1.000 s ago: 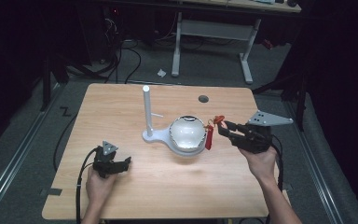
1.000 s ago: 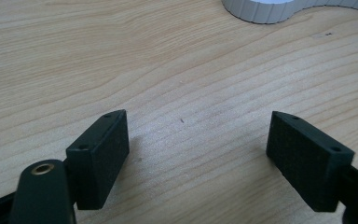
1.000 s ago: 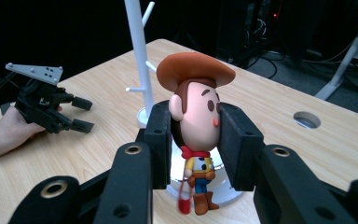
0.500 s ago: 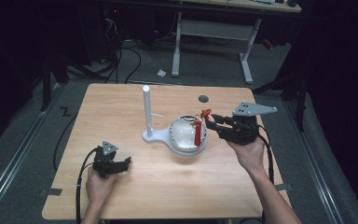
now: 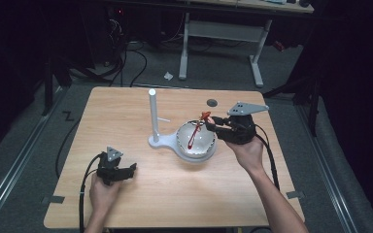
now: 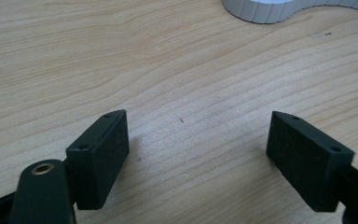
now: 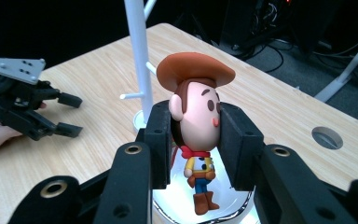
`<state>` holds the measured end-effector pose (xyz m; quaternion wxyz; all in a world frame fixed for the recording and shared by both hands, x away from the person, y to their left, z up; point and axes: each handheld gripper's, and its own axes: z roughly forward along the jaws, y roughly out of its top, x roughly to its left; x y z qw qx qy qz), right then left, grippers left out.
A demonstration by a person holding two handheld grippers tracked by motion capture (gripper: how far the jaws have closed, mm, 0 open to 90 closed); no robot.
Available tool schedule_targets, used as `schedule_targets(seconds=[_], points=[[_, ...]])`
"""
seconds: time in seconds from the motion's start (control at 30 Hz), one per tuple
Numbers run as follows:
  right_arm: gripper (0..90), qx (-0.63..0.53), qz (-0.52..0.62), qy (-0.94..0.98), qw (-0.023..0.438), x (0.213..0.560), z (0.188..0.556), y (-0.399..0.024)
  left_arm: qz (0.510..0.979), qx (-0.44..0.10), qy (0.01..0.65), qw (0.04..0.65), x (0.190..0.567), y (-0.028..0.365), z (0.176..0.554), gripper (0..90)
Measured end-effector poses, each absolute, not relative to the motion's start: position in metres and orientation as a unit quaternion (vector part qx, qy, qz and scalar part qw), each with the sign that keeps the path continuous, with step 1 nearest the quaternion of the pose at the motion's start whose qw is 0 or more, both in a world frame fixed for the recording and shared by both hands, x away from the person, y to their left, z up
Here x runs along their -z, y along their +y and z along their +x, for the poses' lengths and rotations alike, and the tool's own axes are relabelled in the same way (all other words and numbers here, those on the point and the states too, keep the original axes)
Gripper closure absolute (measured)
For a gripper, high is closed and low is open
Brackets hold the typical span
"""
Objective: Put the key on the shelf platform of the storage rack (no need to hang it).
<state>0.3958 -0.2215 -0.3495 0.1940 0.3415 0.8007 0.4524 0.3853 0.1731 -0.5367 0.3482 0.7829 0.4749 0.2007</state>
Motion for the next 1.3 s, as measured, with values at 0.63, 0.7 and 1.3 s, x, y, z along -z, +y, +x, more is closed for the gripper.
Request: schedule_targets(seconds=[0.63,0.7,1.3], points=[[66.8,-0.436,0.352,0.808,0.18,0.375,0.412,-0.217,0.783,-0.201,0.475,0.348,0.537,0.173,0.385,21.5],[66.7,-0.435,0.354,0.808,0.179,0.376,0.413,-0.217,0.783,-0.201,0.475,0.348,0.537,0.173,0.385,21.5],[66.6,-0.418,0.355,0.819,0.17,0.397,0.422,-0.204,0.783,-0.201,0.475,0.348,0.537,0.173,0.385,21.5]])
